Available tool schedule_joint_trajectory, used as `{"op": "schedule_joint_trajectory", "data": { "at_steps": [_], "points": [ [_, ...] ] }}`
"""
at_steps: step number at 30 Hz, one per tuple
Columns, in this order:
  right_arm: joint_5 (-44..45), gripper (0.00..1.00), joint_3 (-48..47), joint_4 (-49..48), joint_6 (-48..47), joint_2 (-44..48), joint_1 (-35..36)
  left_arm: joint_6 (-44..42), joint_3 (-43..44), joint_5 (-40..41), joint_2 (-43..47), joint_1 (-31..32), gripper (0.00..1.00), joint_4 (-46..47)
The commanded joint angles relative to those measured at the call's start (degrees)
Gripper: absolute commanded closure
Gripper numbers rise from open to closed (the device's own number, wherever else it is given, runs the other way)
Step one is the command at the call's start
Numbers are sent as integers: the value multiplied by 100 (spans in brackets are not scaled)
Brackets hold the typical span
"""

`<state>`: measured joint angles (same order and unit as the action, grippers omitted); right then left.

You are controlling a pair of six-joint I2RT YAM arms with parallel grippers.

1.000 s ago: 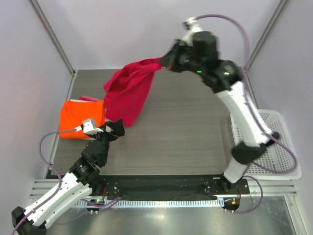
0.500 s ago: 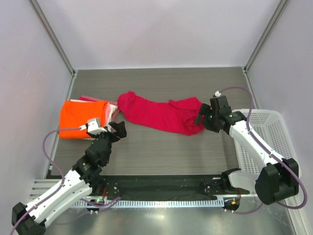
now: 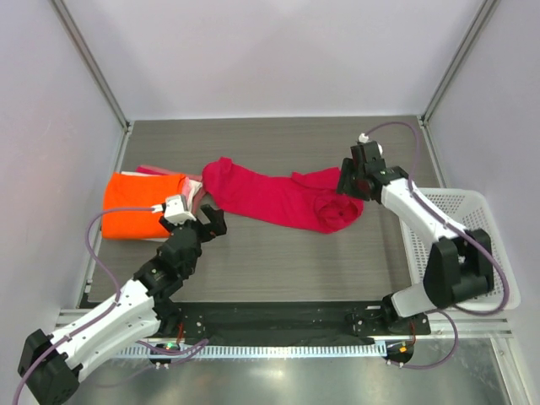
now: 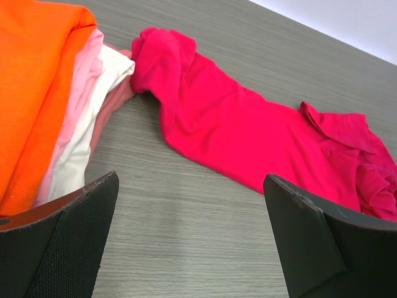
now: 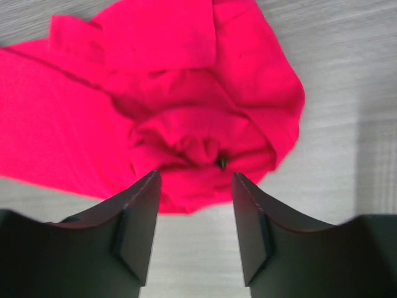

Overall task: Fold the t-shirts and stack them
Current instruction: Flatten the tshirt out

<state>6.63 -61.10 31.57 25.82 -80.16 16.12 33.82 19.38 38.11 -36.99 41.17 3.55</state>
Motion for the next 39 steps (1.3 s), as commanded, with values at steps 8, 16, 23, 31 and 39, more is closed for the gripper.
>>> {"op": "schedule_joint_trajectory", "data": {
  "at_steps": [8,16,23,31,39],
  "points": [
    [-4,48,-1483,-555,309,-2133,-223,-113,-57,-49,16,-3,1,567],
    [5,51,-1809,-819,581,-3014,-390,-139,-101,-110,61,-3,0,620],
    [-417,96,-1765,-1012,626,-3129,-408,-157,-66,-172,-62,-12,0,638],
    [-549,99,-1580,-1013,582,-2005,-408,-183,-57,-251,-71,-3,0,647],
    [-1426,99,-738,-986,722,-582,-417,-209,-39,-357,-97,-3,0,638]
  ]
}}
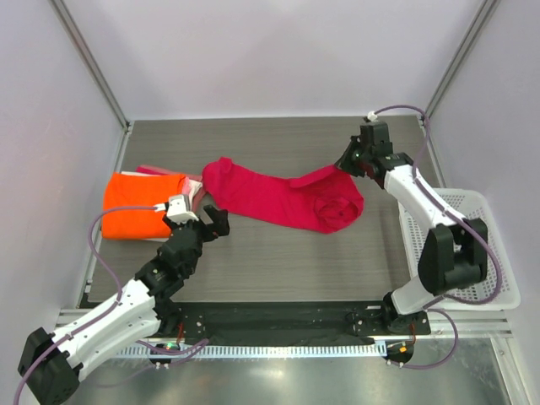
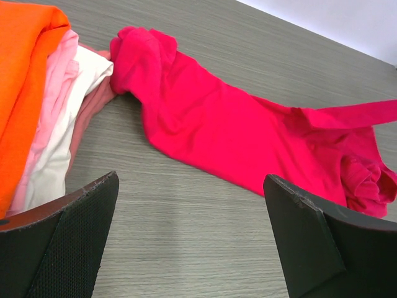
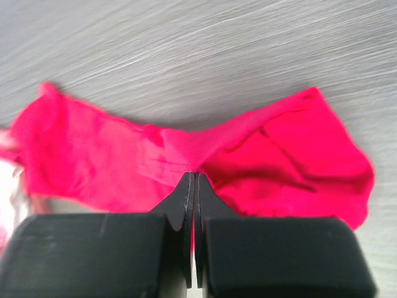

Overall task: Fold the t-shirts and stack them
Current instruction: Flatten the tshirt out

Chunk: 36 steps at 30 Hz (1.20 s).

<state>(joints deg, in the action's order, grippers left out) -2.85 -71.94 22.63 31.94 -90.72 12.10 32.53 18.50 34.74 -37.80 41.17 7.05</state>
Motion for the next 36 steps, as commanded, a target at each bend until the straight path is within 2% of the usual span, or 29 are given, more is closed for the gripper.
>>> {"op": "schedule_joint_trajectory", "data": {
  "at_steps": [1,5,10,15,21,26,30,36],
  "points": [
    [-549,99,443,-92,145,589,-6,-81,66,-37,-25,-3,0,297],
    [-1041,99,1172,-119,356,1397,99,-116,127,-151,-87,-3,0,253],
    [-1147,99,2578,-110,707,2714,293,-124,206,-318,-236,-3,1,218],
    [-1305,99,3965,-198,1251,3621,538,-124,224,-389,-298,-3,0,253],
    [-920,99,4653,66,1858,4369,1566,-151,215,-398,-307,-3,0,271],
    [-463,99,4856,-4,2290,4115,2577,-151,224,-459,-254,-3,0,253],
    [-85,83,5128,-311,2422,3939,2816,-160,206,-451,-175,-3,0,236],
    [232,67,5375,-865,2633,3930,2816,-168,189,-468,-157,-3,0,253]
  ]
}}
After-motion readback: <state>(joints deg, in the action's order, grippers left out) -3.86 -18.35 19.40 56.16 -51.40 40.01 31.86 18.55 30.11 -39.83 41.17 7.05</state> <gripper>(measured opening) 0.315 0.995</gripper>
